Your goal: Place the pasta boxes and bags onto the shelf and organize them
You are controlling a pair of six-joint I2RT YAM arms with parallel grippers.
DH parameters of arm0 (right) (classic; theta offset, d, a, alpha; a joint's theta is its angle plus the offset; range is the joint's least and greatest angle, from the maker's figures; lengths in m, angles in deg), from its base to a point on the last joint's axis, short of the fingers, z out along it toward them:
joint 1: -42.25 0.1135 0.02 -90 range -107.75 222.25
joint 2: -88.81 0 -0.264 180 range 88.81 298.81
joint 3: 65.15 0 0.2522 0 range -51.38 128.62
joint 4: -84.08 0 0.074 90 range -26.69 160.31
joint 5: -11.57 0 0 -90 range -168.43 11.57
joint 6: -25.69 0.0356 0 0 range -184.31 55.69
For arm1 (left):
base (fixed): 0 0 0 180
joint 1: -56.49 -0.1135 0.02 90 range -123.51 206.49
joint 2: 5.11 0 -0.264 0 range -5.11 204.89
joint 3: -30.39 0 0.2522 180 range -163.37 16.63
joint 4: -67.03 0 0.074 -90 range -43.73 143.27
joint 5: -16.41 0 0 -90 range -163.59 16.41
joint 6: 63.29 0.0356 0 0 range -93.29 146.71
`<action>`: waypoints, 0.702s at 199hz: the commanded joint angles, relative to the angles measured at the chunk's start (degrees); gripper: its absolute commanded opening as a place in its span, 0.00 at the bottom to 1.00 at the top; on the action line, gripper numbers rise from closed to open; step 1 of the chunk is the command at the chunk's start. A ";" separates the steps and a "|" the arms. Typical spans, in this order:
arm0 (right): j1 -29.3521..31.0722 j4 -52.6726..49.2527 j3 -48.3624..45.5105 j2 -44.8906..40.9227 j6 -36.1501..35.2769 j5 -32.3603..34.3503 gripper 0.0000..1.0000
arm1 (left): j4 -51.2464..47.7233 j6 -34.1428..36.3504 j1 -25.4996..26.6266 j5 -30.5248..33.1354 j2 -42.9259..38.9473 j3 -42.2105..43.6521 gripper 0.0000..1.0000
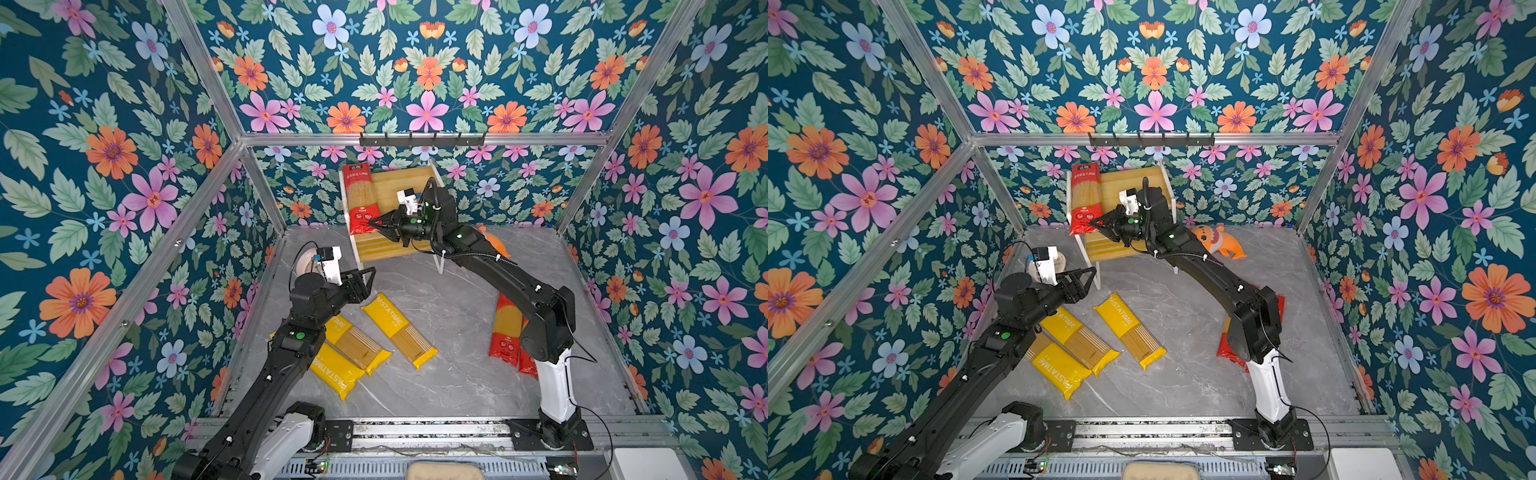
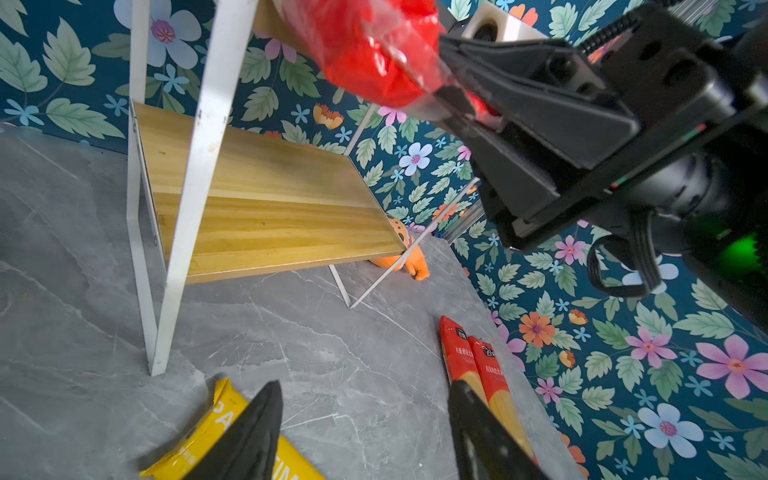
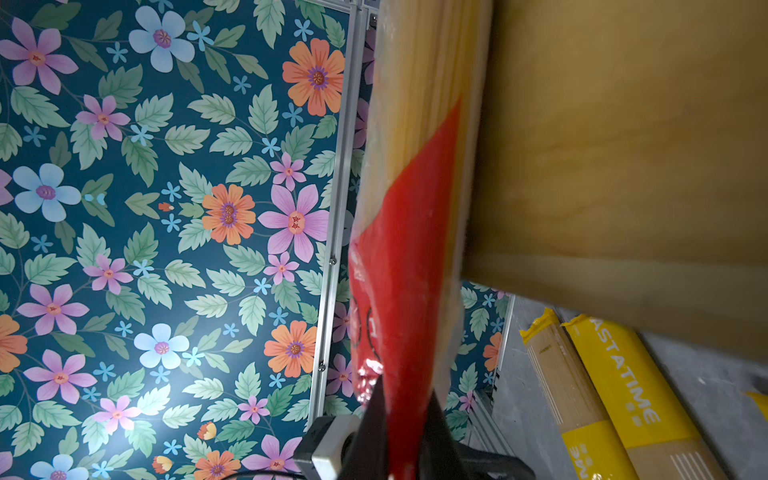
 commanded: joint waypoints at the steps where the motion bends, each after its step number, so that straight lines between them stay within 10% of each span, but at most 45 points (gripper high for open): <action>1: 0.01 -0.68 0.90 0.70 -1.07 -0.89 0.11 | 2.79 0.06 0.35 0.78 0.29 0.04 0.66; 43: -0.53 -2.40 2.15 1.51 -2.61 -1.58 0.19 | 4.22 0.00 1.94 0.84 1.99 0.76 0.66; 83: -0.60 -1.53 -1.58 -2.68 -5.95 -3.60 0.49 | 7.48 0.17 4.20 2.03 1.61 3.13 0.66; 140: -3.02 0.73 -28.11 -20.47 -11.77 -4.08 0.62 | 22.85 2.48 13.83 12.31 -0.13 13.84 0.66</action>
